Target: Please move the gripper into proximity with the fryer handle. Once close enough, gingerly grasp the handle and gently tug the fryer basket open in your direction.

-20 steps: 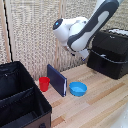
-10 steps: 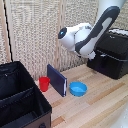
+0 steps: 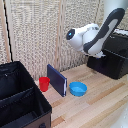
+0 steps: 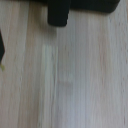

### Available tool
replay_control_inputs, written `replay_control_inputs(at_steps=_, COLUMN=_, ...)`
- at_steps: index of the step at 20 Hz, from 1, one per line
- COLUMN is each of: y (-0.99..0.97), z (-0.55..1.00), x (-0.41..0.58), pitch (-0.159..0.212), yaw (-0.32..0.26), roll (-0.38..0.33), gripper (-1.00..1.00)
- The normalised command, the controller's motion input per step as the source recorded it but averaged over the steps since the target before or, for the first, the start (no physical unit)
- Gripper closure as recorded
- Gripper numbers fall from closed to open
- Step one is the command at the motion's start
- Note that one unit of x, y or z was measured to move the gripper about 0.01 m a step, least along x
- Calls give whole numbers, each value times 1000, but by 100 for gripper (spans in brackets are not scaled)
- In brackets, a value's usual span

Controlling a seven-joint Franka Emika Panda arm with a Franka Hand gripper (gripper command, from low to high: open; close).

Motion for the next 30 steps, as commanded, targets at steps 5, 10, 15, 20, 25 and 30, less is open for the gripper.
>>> replay_control_inputs(at_steps=5, y=-671, z=-256, x=-205, pitch=-96, yaw=125, roll=-68, gripper=-100)
replay_control_inputs(at_steps=10, y=-613, z=-209, x=-40, pitch=-96, yaw=149, roll=-33, gripper=-100)
replay_control_inputs(at_steps=15, y=-441, z=-157, x=0, pitch=-99, yaw=159, roll=-42, gripper=-100)
replay_control_inputs(at_steps=20, y=-168, z=-203, x=62, pitch=-13, yaw=120, roll=-53, gripper=100)
replay_control_inputs(at_steps=25, y=-141, z=-174, x=152, pitch=4, yaw=103, roll=-18, gripper=100)
replay_control_inputs(at_steps=30, y=-69, z=-202, x=162, pitch=76, yaw=66, roll=-12, gripper=100)
